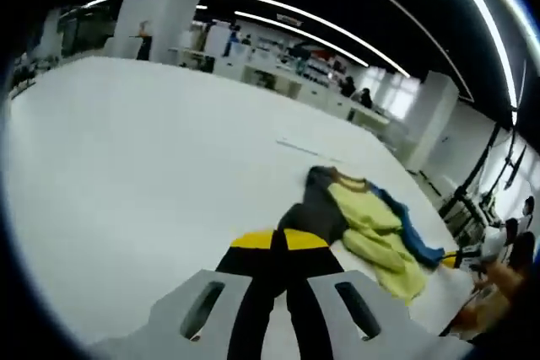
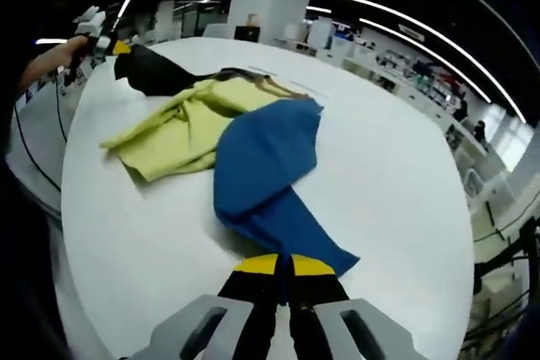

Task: Fold the garment on the visible template until the final outline fits inside the template.

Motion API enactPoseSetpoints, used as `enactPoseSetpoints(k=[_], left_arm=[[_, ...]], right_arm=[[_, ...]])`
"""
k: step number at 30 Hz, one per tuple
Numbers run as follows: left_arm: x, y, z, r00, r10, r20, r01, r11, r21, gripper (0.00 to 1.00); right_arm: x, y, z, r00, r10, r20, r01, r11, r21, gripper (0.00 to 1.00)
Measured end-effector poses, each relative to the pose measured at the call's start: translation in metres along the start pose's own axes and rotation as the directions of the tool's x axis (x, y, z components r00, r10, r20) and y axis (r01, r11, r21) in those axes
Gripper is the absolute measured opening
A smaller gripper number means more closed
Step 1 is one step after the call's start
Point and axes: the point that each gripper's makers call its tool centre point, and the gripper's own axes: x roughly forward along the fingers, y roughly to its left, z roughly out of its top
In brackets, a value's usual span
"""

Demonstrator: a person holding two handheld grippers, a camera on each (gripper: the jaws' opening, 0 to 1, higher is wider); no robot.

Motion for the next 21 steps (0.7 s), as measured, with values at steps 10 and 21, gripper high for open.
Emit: enactPoseSetpoints(k=[10, 21], left_arm=[[0.015, 0.056, -0.014, 0.996, 0.075, -0.056, -0.08, 0.993, -0.092, 0.0], [0.03, 0.076, -0.014, 0.99, 0.111, -0.088, -0.113, 0.993, -0.023, 0.0]], right_arm=[[0.004, -0.028, -0.009, 0.997, -0.056, -0.046, 0.054, 0.998, -0.044, 0.0], [0.005, -0.064, -0.022, 0.987, -0.132, -0.09, 0.128, 0.991, -0.041, 0.0]])
